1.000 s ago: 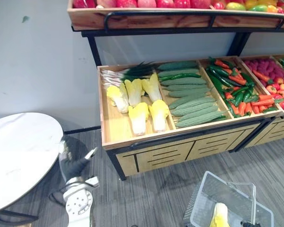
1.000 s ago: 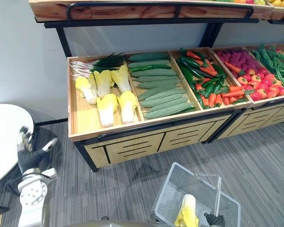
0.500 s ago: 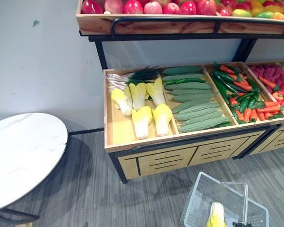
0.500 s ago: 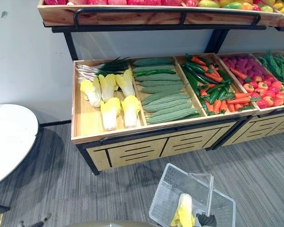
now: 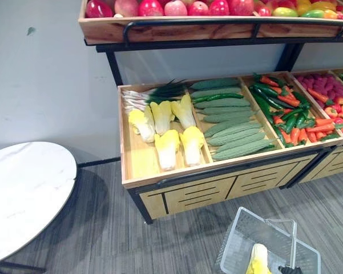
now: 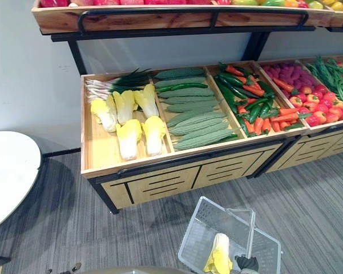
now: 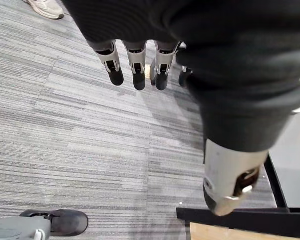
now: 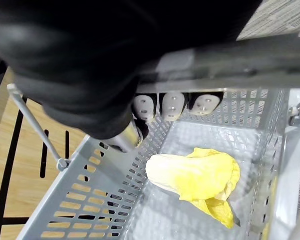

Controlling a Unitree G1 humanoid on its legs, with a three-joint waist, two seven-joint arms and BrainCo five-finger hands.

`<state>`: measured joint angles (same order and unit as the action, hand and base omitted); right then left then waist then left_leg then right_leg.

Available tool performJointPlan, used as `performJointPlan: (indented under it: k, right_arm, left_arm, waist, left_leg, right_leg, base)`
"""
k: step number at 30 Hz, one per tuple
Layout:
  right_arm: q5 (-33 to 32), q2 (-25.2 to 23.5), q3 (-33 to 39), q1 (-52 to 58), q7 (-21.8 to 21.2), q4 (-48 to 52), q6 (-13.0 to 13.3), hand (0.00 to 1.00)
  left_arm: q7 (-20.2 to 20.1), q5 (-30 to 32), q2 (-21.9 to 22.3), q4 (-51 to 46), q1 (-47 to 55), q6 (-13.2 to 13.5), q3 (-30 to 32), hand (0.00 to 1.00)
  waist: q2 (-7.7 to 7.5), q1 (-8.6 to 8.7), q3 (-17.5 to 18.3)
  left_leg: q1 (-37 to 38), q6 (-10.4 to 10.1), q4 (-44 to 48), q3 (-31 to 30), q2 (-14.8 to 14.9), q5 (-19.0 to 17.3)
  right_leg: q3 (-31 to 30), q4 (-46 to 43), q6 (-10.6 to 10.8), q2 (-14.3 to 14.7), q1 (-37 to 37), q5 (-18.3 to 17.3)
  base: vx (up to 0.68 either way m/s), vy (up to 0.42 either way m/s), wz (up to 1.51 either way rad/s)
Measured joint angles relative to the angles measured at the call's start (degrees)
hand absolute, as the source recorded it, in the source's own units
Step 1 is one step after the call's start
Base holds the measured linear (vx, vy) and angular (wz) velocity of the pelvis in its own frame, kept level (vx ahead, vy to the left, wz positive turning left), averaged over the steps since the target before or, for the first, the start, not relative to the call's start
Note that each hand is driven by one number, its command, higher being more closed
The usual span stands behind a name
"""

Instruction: Pick vegetable in the basket

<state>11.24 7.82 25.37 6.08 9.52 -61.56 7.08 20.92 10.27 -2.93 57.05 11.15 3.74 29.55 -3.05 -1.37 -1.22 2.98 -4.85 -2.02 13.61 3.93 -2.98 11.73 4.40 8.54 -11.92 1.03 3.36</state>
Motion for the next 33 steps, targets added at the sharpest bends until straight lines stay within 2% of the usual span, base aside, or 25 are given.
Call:
performJointPlan:
  k: [1, 3, 6, 8, 9, 11, 12, 13, 14, 15, 17, 19, 20, 22, 23, 25, 26, 27, 28, 29, 30, 31, 32, 33]
  right_arm:
    - [0.0, 0.1, 0.1, -0.2, 0.1, 0.0, 0.0, 1.0]
    - [-0.2, 0.4, 1.4, -1.1, 0.5, 0.0, 0.0, 1.0]
    - [-0.6, 0.0, 2.6, -1.4, 1.2, 0.6, 0.0, 1.0]
    - [-0.6, -1.1, 1.8, -1.6, 1.2, 2.6, 0.8, 1.0]
    - [-0.6, -1.9, 0.3, -2.1, 1.3, 4.3, 0.9, 1.0]
    - [-0.7, -2.8, -1.9, -2.6, 1.3, 6.6, 1.1, 1.0]
    - [-0.7, -3.2, -2.7, -2.6, 1.2, 7.5, 1.2, 1.0]
    - [-1.3, -2.9, -3.1, -2.5, 1.6, 8.3, 1.3, 1.0]
    - [-1.2, -2.2, -3.4, -2.5, 1.6, 8.1, 1.6, 1.0]
    - [-1.1, -1.4, -3.9, -2.6, 1.2, 7.1, 1.6, 1.0]
    - [-1.0, -1.6, -5.9, -2.6, 1.1, 6.1, 1.8, 1.0]
    - [-0.9, -1.9, -6.2, -4.0, 0.7, 4.0, 1.7, 1.0]
    - [-0.9, -1.9, -6.2, -4.7, 0.6, 3.6, 1.7, 1.0]
    - [-0.9, -1.9, -6.2, -5.2, 0.2, 2.7, 1.7, 1.0]
    - [-0.9, -2.0, -6.2, -5.5, 0.2, 2.1, 1.4, 1.0]
    - [-1.0, -2.0, -5.8, -5.3, 0.5, 2.2, 1.0, 1.0]
    - [-1.0, -2.0, -5.7, -5.0, 0.8, 2.2, 0.9, 1.0]
    - [-1.0, -2.0, -6.0, -4.1, 1.2, 2.2, 0.9, 1.0]
    - [-1.0, -1.9, -6.3, -3.1, 1.4, 2.3, 1.1, 1.0]
    - [-1.0, -1.9, -6.4, -2.9, 1.4, 2.3, 1.1, 1.0]
    - [-1.1, -1.9, -6.7, -2.5, 1.5, 2.3, 1.1, 1.0]
    - [-1.1, -1.9, -7.3, -2.3, 1.6, 2.3, 1.1, 1.0]
    - [-1.1, -1.9, -7.7, -2.4, 1.7, 2.3, 1.1, 1.0]
    - [-1.0, -1.0, -7.9, -2.7, 1.7, 2.3, 1.1, 1.0]
  left_arm:
    - [0.0, 0.0, 0.0, 0.0, -0.1, 0.0, 0.0, 0.0]
    - [-0.1, 0.0, 0.0, 0.0, -0.4, 0.1, -0.2, 0.0]
    - [-0.7, 0.0, -0.2, 0.0, -0.5, 0.1, -1.2, 0.0]
    - [-1.2, 0.1, -0.5, 0.1, -0.7, 0.1, -3.2, 0.0]
    - [-1.3, 0.8, -0.7, 0.0, -0.9, 0.2, -4.8, 0.0]
    - [-1.4, 2.3, -0.9, -0.3, -2.4, 1.0, -5.5, 0.0]
    - [-1.6, 2.5, -0.8, -1.1, -2.8, 1.2, -6.4, 0.0]
    - [-2.0, 3.7, -0.8, -1.8, -2.7, 1.4, -7.1, 0.0]
    - [-2.2, 3.8, -0.7, -1.9, -2.4, 1.4, -7.3, 0.0]
    - [-2.6, 3.9, -0.6, -2.2, -1.3, 1.5, -7.4, 0.0]
    - [-3.3, 3.9, -0.7, -2.3, -0.2, 1.6, -8.4, 0.0]
    - [-3.4, 3.8, -0.8, -2.2, -0.3, 1.9, -8.1, 0.0]
    - [-3.4, 3.6, -0.3, -2.2, -0.2, 1.9, -7.2, 0.0]
    - [-3.5, 3.5, 0.6, -2.2, -0.2, 2.0, -7.1, 0.0]
    - [-3.5, 3.5, 0.8, -2.2, -0.4, 2.0, -7.4, 0.0]
    - [-3.7, 3.4, 1.7, -2.2, -1.5, 2.2, -7.9, 0.0]
    - [-3.7, 3.4, 1.8, -2.1, -1.5, 2.3, -7.9, 0.0]
    - [-3.7, 3.4, 1.7, -2.0, -1.6, 2.4, -7.8, 0.0]
    - [-3.6, 3.4, 1.7, -1.6, -1.9, 2.4, -7.8, 0.0]
    - [-3.6, 3.3, 1.7, -1.4, -1.9, 2.4, -7.8, 0.0]
    - [-3.6, 3.3, 1.4, -1.1, -1.8, 2.4, -7.5, 0.0]
    - [-3.6, 2.2, 1.3, -1.1, -1.6, 2.5, -7.1, 0.0]
    - [-3.5, 1.7, 1.2, -1.1, -1.5, 2.5, -7.1, 0.0]
    - [-3.3, 1.2, 1.4, -1.2, -1.3, 2.8, -7.4, 0.0]
  waist:
    - [-0.24, 0.06, -0.6]
    - [0.62, 0.51, -2.0]
    - [1.25, 0.58, -2.9]
    - [1.22, 0.25, -3.2]
    - [1.95, -0.3, -3.9]
    - [1.72, -0.46, -6.3]
    - [1.91, -0.02, -7.2]
    - [1.68, 0.1, -7.2]
    - [1.56, 0.02, -7.3]
    - [1.55, -0.29, -7.3]
    - [1.43, -0.04, -7.3]
    - [0.61, -0.26, -7.5]
    - [0.99, -0.24, -7.5]
    - [1.07, -0.3, -7.6]
    - [1.26, -0.25, -8.0]
    - [2.39, 1.25, -9.0]
    - [2.05, 1.48, -9.2]
    - [2.68, 1.62, -8.9]
    - [2.55, 1.9, -9.0]
    - [2.51, 1.99, -9.0]
    - [2.35, 2.03, -9.3]
    - [1.45, 2.14, -10.0]
    - [1.46, 1.9, -10.0]
    - [1.3, 1.61, -10.2]
  left_leg:
    - [-0.7, 0.1, 2.1, 0.0, 0.2, -1.3]
    - [-4.8, 0.3, 13.4, 0.0, 2.1, -7.6]
    - [-7.1, 0.9, 22.7, 1.7, 4.8, -12.5]
    - [-8.4, 1.3, 25.9, 5.1, 6.7, -14.6]
    - [-8.3, 1.7, 26.7, 8.6, 8.4, -15.5]
    - [-7.4, 2.3, 26.1, 13.2, 10.3, -15.7]
    - [-7.1, 3.4, 25.9, 16.6, 10.9, -15.4]
    - [-5.6, 4.0, 24.5, 20.4, 10.8, -15.1]
    - [-4.3, 4.3, 23.4, 22.3, 10.4, -14.8]
    - [-1.4, 4.4, 21.1, 26.4, 9.8, -14.0]
    - [1.0, 4.4, 18.3, 30.9, 8.8, -12.7]
    - [1.3, 4.2, 18.5, 36.3, 8.4, -12.0]
    - [1.4, 4.1, 18.0, 38.5, 8.3, -10.8]
    - [1.8, 3.9, 18.2, 41.0, 8.5, -10.0]
    - [2.6, 3.9, 18.7, 43.1, 9.0, -10.0]
    - [3.9, 3.3, 21.2, 45.8, 11.1, -9.7]
    - [4.1, 3.3, 22.4, 46.0, 12.0, -9.6]
    - [4.3, 3.3, 26.2, 45.7, 14.4, -9.6]
    - [4.2, 3.1, 31.5, 45.4, 17.6, -9.4]
    - [4.1, 3.1, 34.4, 45.2, 19.3, -8.9]
    - [3.6, 3.2, 40.2, 42.3, 22.0, -6.9]
    - [0.6, 3.0, 44.7, 34.4, 22.8, -6.0]
    - [-1.0, 2.6, 45.6, 29.3, 21.7, -7.2]
    - [-3.7, 1.6, 45.3, 19.4, 18.3, -8.9]
  right_leg:
    - [-0.3, -0.8, 0.3, -0.1, -0.1, -0.4]
    - [-1.5, -6.2, 0.7, -0.1, -2.0, -3.2]
    - [-4.4, -11.5, 1.0, 0.9, -4.2, -4.7]
    - [-8.6, -11.8, 1.1, 2.3, -6.9, -2.0]
    - [-10.8, -11.4, -0.1, 3.9, -9.1, 1.7]
    - [-10.6, -7.8, -1.8, 5.0, -9.7, 8.6]
    - [-7.3, -10.9, -3.8, 5.0, -11.3, 6.8]
    - [1.9, -25.5, -6.7, 2.4, -14.2, -1.3]
    - [5.5, -31.1, -7.5, 1.2, -14.2, -4.3]
    - [11.4, -37.7, -9.3, -1.0, -12.4, -8.3]
    - [15.5, -40.5, -8.5, -1.8, -9.6, -11.0]
    - [18.2, -35.9, -8.2, -1.2, -8.9, -12.7]
    - [19.2, -30.7, -8.3, 0.6, -8.6, -12.7]
    - [19.7, -23.5, -8.2, 2.3, -7.1, -12.7]
    - [19.9, -18.9, -8.9, 3.8, -6.0, -13.3]
    - [16.8, -14.0, -9.3, 6.9, -4.3, -10.9]
    - [15.8, -12.3, -9.4, 7.9, -3.7, -10.3]
    - [13.8, -9.6, -9.6, 9.7, -2.4, -9.8]
    - [11.8, -8.4, -9.7, 11.2, -1.7, -9.7]
    - [10.7, -8.2, -10.0, 11.9, -1.5, -9.6]
    - [7.9, -7.5, -11.3, 13.0, -0.4, -9.0]
    - [5.2, -7.2, -12.0, 13.5, 0.7, -8.7]
    - [3.8, -7.5, -12.1, 13.3, 0.6, -8.8]
    - [0.6, -8.2, -11.9, 12.8, 0.5, -8.7]
  base:
    - [-0.04, 0.0, -0.21]
    - [-0.03, 0.015, -0.17]
    - [0.01, 0.055, -0.41]
    - [-0.02, 0.13, -1.13]
    - [-0.1, 0.167, -1.44]
    - [-0.21, 0.185, -1.32]
    - [-0.24, 0.207, -1.22]
    - [-0.16, 0.192, -1.12]
    - [-0.08, 0.193, -1.43]
    - [-0.05, 0.149, -1.18]
    - [-0.03, 0.09, -1.37]
    - [0.01, -0.036, -1.64]
    - [-0.02, -0.09, -1.52]
    - [-0.03, -0.181, -1.48]
    - [-0.04, -0.237, -1.52]
    - [-0.03, -0.167, -1.04]
    - [-0.03, -0.153, -0.84]
    - [-0.03, -0.16, -0.99]
    - [-0.03, -0.185, -1.01]
    - [0.02, -0.145, -1.01]
    - [0.07, -0.126, -1.04]
    - [0.09, -0.11, -1.09]
    - [0.1, -0.052, -1.25]
    - [0.12, 0.018, -1.38]
